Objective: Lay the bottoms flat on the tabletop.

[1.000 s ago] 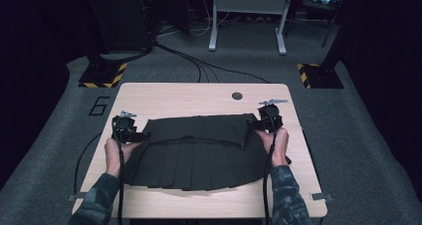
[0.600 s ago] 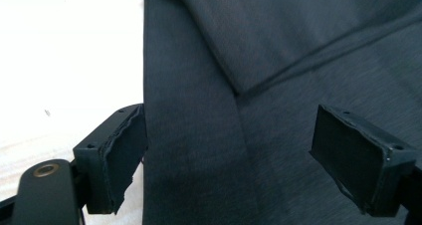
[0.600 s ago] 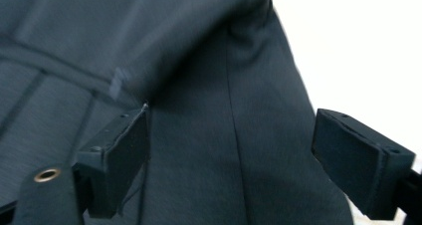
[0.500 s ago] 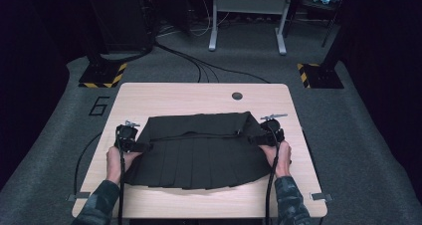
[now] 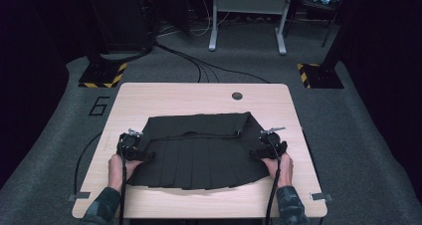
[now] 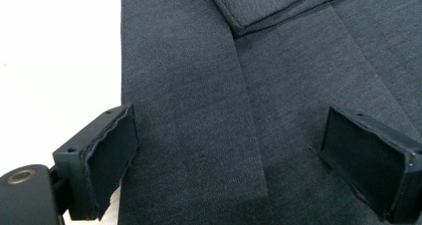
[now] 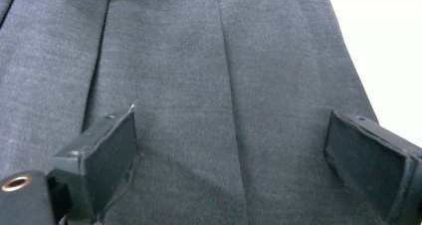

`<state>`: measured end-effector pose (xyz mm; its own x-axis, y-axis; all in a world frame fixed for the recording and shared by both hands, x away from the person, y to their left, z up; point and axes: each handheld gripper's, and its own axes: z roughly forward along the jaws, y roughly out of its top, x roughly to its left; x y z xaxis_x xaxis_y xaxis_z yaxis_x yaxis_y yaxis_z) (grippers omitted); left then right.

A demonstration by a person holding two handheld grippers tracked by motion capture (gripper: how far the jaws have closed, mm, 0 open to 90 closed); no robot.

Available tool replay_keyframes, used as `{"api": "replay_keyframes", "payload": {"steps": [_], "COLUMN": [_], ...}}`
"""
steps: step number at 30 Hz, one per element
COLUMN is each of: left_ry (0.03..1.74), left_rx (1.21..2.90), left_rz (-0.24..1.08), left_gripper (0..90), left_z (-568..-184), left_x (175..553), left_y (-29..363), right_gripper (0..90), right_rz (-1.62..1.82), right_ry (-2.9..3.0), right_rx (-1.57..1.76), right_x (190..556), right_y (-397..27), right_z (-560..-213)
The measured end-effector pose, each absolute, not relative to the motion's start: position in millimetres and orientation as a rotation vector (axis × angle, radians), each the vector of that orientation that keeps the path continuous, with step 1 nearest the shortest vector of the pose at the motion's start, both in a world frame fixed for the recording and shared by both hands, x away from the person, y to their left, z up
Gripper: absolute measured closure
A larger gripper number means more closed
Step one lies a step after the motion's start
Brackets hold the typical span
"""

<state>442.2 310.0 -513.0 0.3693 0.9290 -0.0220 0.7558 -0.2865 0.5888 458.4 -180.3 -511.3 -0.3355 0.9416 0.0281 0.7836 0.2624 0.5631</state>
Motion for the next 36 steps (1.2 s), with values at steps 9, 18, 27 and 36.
{"api": "replay_keyframes", "payload": {"steps": [9,18,27,36], "left_ry": [1.408,1.351,1.301,1.268], "left_rx": [2.115,2.122,2.158,2.102], "left_rz": [0.458,0.457,0.446,0.462], "left_gripper": [7.5,7.5,7.7,14.0], "left_z": [-515.4,-517.4,-517.3,-493.8], "left_x": [429.6,404.6,380.1,386.9], "left_y": [308.0,305.0,305.5,301.1], "right_gripper": [6.3,6.6,6.8,12.1], "right_rz": [0.713,0.726,0.730,0.885], "right_ry": [2.210,2.190,2.182,2.162], "right_rx": [1.604,1.598,1.592,1.556], "right_x": [441.0,413.5,388.2,390.9], "right_y": [-183.8,-190.9,-196.0,-192.0], "right_z": [-511.7,-513.0,-513.6,-485.3]}}
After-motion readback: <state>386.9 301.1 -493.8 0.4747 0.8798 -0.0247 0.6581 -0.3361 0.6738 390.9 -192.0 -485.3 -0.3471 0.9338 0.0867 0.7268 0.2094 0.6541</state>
